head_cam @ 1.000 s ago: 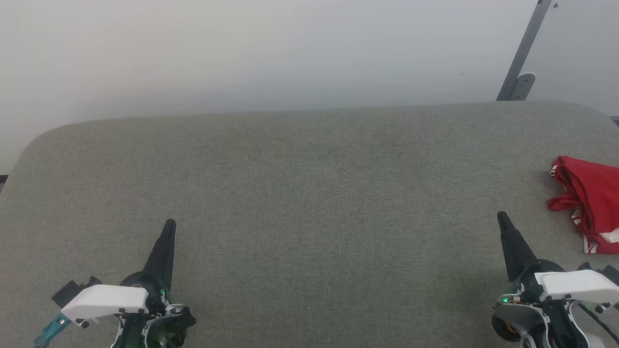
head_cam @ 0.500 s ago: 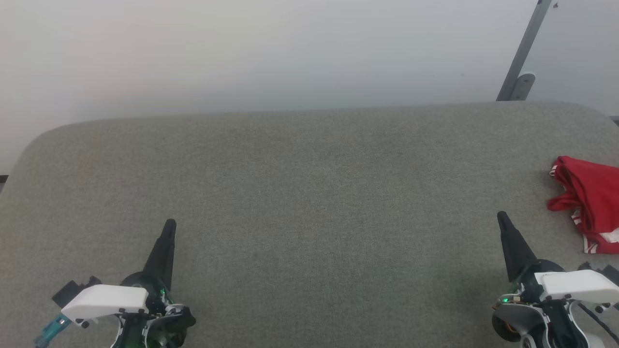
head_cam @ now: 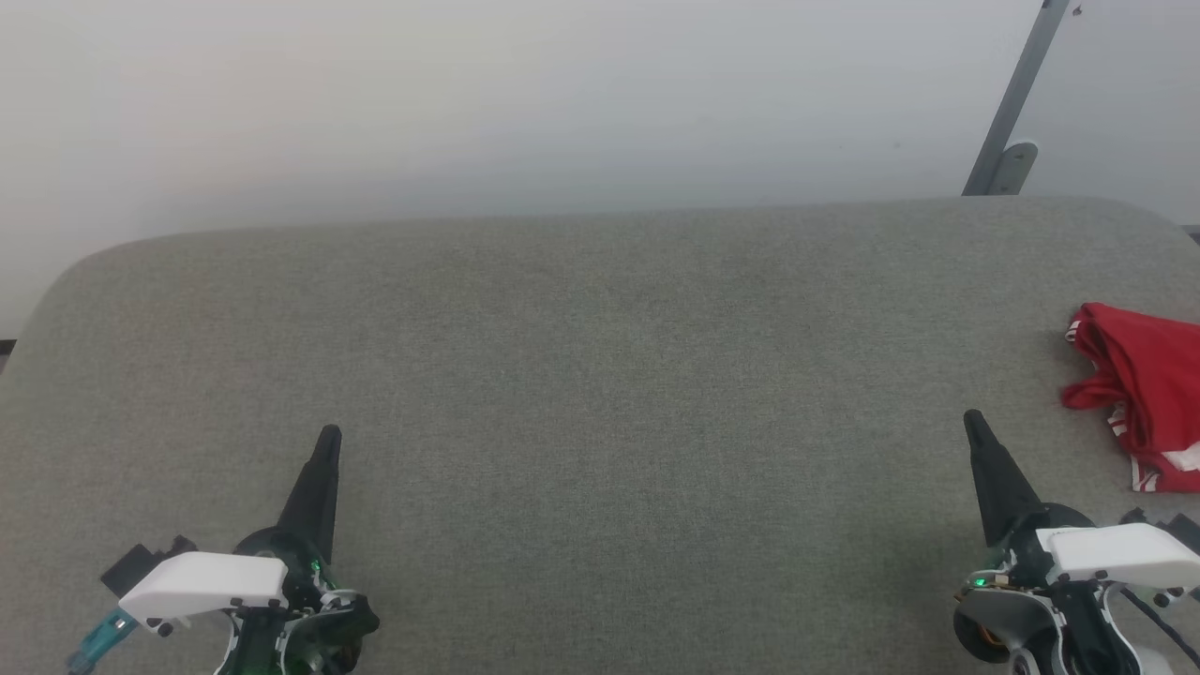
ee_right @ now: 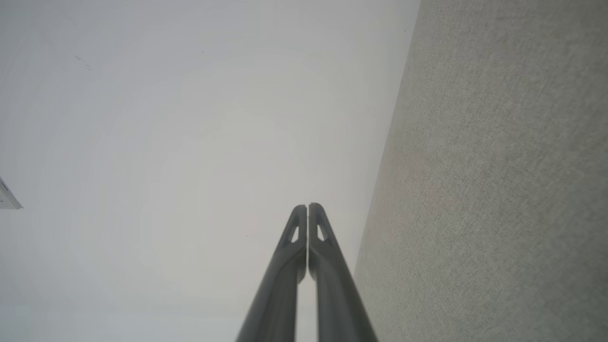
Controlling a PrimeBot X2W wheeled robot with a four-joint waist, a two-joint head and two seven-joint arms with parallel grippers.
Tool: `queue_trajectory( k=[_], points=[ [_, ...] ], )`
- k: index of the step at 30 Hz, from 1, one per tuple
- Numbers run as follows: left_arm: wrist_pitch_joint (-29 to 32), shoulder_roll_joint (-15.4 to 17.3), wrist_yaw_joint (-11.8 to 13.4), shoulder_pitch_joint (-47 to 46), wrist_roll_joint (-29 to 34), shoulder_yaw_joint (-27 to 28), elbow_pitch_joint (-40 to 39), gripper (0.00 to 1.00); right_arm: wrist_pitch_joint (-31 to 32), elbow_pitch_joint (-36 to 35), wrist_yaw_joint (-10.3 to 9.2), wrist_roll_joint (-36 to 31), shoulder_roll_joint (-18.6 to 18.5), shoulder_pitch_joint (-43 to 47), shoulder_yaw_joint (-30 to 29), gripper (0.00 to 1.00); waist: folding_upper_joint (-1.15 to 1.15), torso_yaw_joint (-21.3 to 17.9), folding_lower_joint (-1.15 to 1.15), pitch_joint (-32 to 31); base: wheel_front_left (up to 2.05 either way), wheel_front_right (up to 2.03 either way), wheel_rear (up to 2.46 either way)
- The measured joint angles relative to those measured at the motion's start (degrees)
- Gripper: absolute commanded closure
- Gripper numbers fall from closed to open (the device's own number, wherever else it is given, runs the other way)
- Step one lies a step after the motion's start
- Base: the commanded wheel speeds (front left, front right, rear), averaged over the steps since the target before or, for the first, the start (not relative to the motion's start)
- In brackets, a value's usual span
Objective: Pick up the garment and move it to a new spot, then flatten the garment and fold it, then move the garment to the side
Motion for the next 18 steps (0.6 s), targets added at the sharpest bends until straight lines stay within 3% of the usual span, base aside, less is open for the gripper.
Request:
queue_trajectory(
  k=[18],
  points=[
    [0.00,0.00,0.00,0.00,0.00,0.00,0.00,1.00,0.00,-0.01,0.00,0.00,0.00,0.00,0.00,1.00,0.00,0.00,0.00,0.00,0.00,0.00,0.00]
  ],
)
